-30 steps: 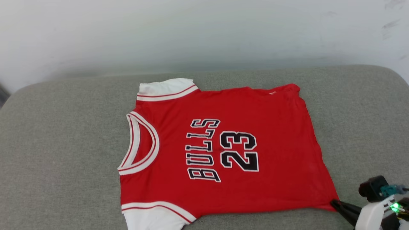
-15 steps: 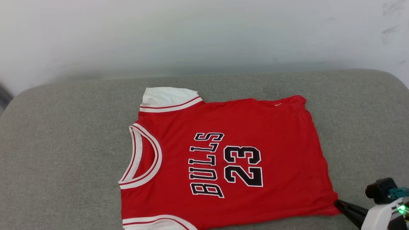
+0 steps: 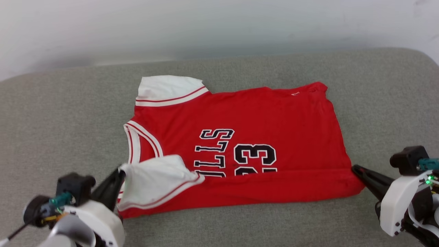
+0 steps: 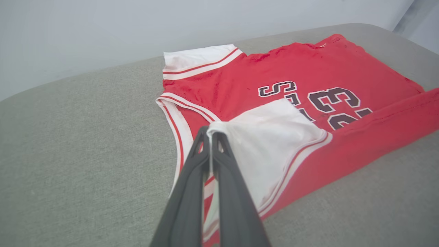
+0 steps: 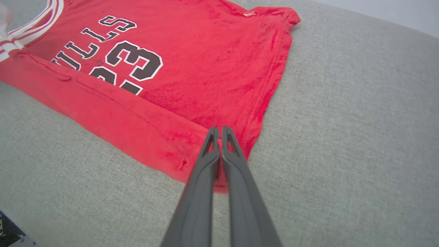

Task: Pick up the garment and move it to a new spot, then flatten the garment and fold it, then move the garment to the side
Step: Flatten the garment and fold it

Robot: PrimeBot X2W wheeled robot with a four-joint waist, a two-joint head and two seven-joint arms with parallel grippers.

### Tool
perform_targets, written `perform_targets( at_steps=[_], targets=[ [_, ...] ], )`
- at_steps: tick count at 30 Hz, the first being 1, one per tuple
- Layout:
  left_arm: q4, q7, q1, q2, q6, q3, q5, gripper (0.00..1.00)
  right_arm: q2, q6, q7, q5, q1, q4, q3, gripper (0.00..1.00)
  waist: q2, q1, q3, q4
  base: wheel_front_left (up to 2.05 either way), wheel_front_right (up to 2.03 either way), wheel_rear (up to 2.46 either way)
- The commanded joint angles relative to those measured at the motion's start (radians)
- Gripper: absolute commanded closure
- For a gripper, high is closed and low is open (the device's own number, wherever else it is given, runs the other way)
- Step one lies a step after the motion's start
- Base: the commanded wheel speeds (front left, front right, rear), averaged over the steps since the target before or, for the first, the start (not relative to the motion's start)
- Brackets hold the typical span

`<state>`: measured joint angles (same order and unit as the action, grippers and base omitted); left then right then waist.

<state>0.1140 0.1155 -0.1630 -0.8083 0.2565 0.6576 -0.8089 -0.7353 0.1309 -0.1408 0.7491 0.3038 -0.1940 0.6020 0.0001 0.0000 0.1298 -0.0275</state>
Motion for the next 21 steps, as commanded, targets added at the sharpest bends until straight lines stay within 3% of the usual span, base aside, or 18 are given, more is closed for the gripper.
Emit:
perform_targets(
  at_steps=[1,10,21],
  targets=[
    [-0.012,-0.003,-0.029,0.002,-0.006,-0.007,0.007,1.00,0.010,-0.001,-0.006,-0.010,0.016,0.006,-0.009,1.00,-0.0001,0.0000,0.027,-0.011,0.00,0.00,0.00],
    [-0.190,-0.048,-0.192,0.047,-0.091,0.003,0.008,1.00,0.076,-0.001,-0.071,-0.041,0.120,-0.042,-0.031,1.00,-0.0001,0.0000,0.145,-0.034,0.00,0.00,0.00],
    [-0.395,-0.047,-0.290,0.103,-0.163,0.030,0.014,1.00,0.111,-0.001,-0.095,-0.055,0.232,-0.187,0.044,1.00,-0.0001,0.0000,0.228,-0.023,0.00,0.00,0.00]
  ],
)
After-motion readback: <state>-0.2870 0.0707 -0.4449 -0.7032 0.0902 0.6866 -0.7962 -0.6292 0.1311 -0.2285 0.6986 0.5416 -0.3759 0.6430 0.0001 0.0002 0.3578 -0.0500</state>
